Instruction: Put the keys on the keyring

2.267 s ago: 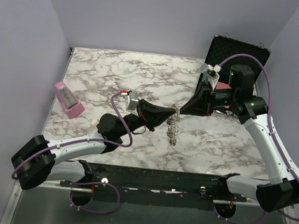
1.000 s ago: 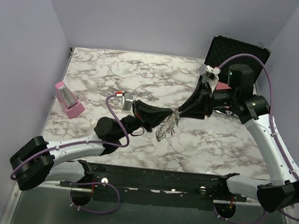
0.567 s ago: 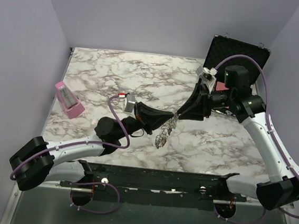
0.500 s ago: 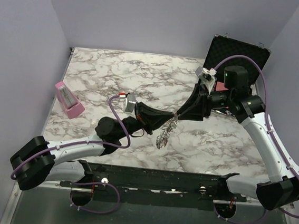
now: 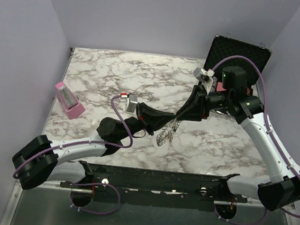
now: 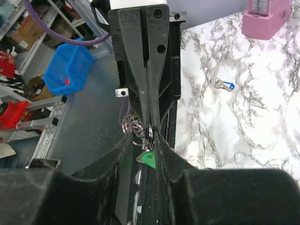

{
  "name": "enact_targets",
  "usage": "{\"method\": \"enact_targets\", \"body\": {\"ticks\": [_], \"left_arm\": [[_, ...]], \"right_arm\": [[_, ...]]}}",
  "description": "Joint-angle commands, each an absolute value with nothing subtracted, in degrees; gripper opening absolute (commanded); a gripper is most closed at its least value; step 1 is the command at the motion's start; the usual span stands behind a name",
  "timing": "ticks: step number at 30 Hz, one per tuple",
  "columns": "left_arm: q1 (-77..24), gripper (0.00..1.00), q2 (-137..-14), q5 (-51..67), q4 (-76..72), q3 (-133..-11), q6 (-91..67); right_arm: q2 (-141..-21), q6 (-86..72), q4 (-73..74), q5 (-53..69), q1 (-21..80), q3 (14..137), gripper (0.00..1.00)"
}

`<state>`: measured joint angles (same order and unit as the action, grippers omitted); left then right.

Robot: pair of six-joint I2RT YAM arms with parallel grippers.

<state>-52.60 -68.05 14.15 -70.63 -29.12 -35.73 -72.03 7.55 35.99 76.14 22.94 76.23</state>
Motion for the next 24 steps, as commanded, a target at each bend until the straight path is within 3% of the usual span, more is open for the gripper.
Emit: {"method": "enact_targets", "body": {"ticks": [1, 6, 9, 11, 17, 18, 21, 24], "left_arm": [[-52.6, 0.0, -67.2, 12.8, -75.8, -29.7, -36.6], [-52.6, 0.0, -67.0, 12.0, -76.6, -29.2, -36.7], [-52.6, 0.0, -67.1, 12.0, -76.6, -29.4, -36.7], [-52.6, 0.0, -67.1, 12.0, -76.6, -29.4, -36.7], [-52.5, 0.01, -65.8, 13.3, -74.9, -28.5, -35.4], [-52.2, 0.09, -64.9, 13.8, -73.8, -27.9, -34.9], [-51.3, 0.47, -59.4, 15.8, -65.6, -26.2, -32.4], [-50.8, 0.68, -52.4, 18.0, -50.1, -26.9, -26.7]], "right_arm": [[-71.9, 7.9, 35.9, 74.8, 23.6, 75.3, 0.3], [-72.2, 8.1, 36.0, 75.0, 23.6, 75.3, 0.25], [-72.2, 8.0, 35.9, 74.6, 23.6, 75.4, 0.05], [-72.1, 8.2, 36.0, 74.7, 23.6, 75.4, 0.0], [-72.2, 16.5, 42.6, 73.7, 23.6, 77.8, 0.0], [-72.5, 18.9, 45.0, 72.7, 23.6, 78.8, 0.0], [-74.3, 28.0, 53.5, 68.1, 23.6, 82.9, 0.0], [-76.7, 35.7, 62.2, 64.7, 23.7, 87.0, 0.0]]}}
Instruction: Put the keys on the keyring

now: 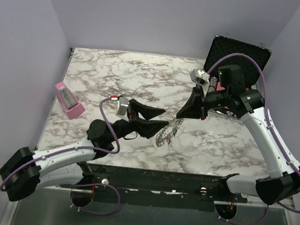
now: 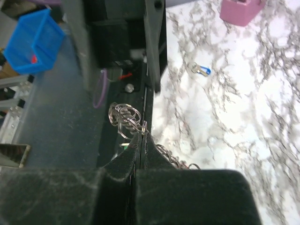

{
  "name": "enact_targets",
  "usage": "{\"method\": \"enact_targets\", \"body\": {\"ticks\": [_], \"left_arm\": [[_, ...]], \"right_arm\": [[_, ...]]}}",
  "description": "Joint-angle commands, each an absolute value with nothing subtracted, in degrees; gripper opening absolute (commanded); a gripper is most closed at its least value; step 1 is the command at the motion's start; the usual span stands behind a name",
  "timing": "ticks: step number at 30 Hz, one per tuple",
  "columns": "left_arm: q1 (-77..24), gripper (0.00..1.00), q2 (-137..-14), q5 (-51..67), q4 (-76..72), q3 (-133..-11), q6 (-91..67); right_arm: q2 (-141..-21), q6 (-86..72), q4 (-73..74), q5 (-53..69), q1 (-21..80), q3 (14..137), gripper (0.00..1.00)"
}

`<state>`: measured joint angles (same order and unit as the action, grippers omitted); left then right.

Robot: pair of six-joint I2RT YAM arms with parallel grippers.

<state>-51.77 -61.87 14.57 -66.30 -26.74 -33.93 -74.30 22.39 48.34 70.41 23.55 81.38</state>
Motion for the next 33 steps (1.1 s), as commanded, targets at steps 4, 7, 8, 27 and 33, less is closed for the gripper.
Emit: {"method": "enact_targets", "body": {"ticks": [4, 7, 8, 27, 33], "left_arm": [[-50.4, 0.77, -45.8, 20.6, -25.3, -32.8, -16.2], [-50.3, 0.79, -45.7, 22.1, -13.1, -38.0, -8.6], [-50.3, 0.79, -46.7, 22.3, -10.0, -39.4, -6.7], [-46.4, 0.53, -65.6, 38.8, -23.2, -47.8, -7.8], [-46.2, 0.42, -67.9, 40.8, -23.4, -49.0, -9.0]], "right_arm": [[-80.2, 45.9, 71.5, 59.3, 24.2, 91.8, 0.0], [-82.8, 51.2, 77.6, 55.1, 25.2, 95.3, 0.0], [-83.5, 51.9, 78.7, 54.2, 25.4, 96.1, 0.0], [-83.4, 55.3, 81.2, 52.5, 28.0, 95.4, 0.0], [-83.7, 55.0, 81.3, 53.4, 28.0, 95.6, 0.0]]}}
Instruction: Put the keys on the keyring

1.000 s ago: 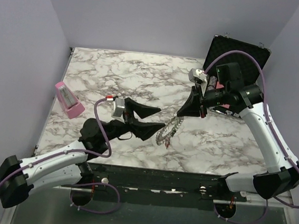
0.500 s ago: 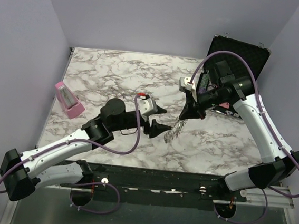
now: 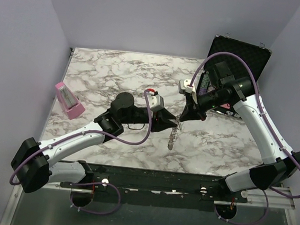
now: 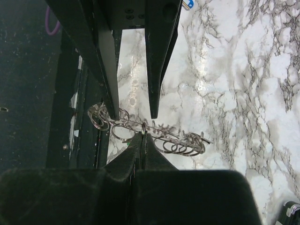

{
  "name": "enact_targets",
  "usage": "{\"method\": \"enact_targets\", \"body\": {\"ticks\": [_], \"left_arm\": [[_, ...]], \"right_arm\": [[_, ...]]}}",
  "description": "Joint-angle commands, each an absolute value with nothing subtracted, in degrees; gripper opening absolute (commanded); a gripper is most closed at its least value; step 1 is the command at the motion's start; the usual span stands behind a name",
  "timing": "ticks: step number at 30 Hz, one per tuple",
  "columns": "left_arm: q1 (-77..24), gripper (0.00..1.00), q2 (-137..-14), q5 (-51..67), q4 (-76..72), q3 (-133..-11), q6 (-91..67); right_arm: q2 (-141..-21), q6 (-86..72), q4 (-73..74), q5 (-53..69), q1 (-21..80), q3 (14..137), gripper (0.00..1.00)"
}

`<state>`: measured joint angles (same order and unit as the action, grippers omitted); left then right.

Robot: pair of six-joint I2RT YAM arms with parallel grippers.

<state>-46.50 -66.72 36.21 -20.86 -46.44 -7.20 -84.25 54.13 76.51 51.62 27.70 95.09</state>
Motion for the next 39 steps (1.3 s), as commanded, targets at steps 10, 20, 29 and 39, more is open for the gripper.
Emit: {"method": "enact_targets", "body": {"ticks": [10, 20, 29, 39], "left_arm": [[-46.2, 0.27, -70.6, 38.9, -20.0, -52.1, -7.8], [-46.3, 0.26, -70.7, 39.0, -16.6, -52.6, -5.5], [-45.9, 0.28, -70.8, 39.1, -15.6, -52.6, -4.6], [-45.5, 0.25, -71.4, 39.8, -14.1, -53.1, -4.0]], "right_arm": [[-83.8, 54.7, 81.3, 54.4, 28.3, 95.6, 0.0], [-84.3, 54.5, 81.2, 54.6, 28.4, 95.6, 0.0], [-84.5, 54.2, 81.2, 54.9, 28.6, 95.7, 0.0], [-84.6, 54.1, 81.2, 54.9, 28.6, 95.7, 0.0]]}}
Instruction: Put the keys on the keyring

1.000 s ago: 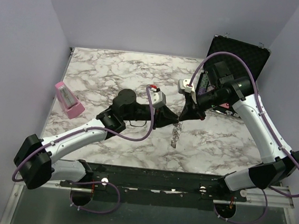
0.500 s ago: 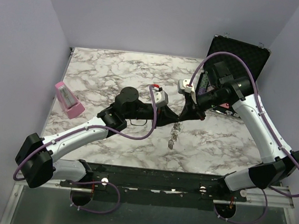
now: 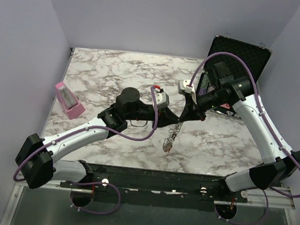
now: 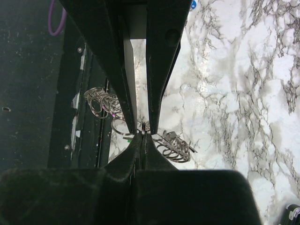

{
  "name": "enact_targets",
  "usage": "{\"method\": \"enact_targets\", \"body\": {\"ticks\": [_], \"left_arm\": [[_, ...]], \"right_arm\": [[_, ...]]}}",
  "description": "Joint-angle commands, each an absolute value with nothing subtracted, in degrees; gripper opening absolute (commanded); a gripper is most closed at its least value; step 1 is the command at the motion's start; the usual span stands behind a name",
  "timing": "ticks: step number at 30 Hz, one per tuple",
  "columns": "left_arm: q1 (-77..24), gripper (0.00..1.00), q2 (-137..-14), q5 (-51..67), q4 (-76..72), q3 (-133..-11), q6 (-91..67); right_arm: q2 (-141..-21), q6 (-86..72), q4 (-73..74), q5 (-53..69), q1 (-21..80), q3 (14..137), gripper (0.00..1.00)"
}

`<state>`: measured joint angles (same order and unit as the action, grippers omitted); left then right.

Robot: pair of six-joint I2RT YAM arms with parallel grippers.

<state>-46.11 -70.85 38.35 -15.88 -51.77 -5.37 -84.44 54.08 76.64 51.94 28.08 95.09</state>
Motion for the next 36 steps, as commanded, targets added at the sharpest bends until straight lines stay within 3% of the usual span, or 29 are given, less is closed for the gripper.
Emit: {"method": "enact_targets", "body": {"ticks": [1, 7, 10, 12, 17, 19, 21, 23, 30, 36], "left_arm": [[-45.4, 0.25, -71.5, 39.8, -13.7, -53.2, -3.8], [-45.4, 0.21, -72.0, 39.9, -12.8, -53.7, -3.7], [-45.4, 0.13, -72.3, 40.5, -12.7, -54.2, -3.9], [-45.4, 0.01, -72.6, 41.1, -12.5, -54.5, -4.1], [-45.4, 0.0, -71.7, 40.3, -15.5, -53.1, -6.1], [-45.4, 0.0, -69.6, 37.7, -20.7, -49.9, -9.5], [-45.5, 0.0, -67.5, 35.0, -26.8, -46.2, -12.9], [-45.5, 0.0, -65.7, 32.6, -34.5, -42.1, -17.1], [-46.1, 0.0, -63.6, 27.4, -56.5, -30.9, -26.9], [-46.8, 0.0, -64.3, 26.4, -64.6, -28.1, -29.4]], "right_arm": [[-84.6, 54.1, 81.2, 54.8, 28.5, 95.8, 0.0], [-84.5, 54.1, 81.2, 55.2, 28.6, 95.5, 0.0], [-84.5, 54.1, 81.2, 55.5, 28.6, 95.5, 0.0], [-84.5, 54.0, 81.2, 55.8, 28.6, 95.6, 0.0], [-84.5, 52.8, 80.1, 56.5, 28.6, 95.0, 0.02], [-84.2, 50.4, 78.2, 57.3, 28.6, 94.3, 0.08], [-83.5, 47.3, 76.3, 58.6, 28.6, 93.3, 0.25], [-82.8, 45.0, 74.4, 60.8, 28.5, 92.1, 0.35], [-80.9, 36.5, 68.4, 72.7, 21.4, 90.1, 0.4], [-75.1, 22.2, 51.4, 77.3, 20.0, 76.7, 0.4]]}}
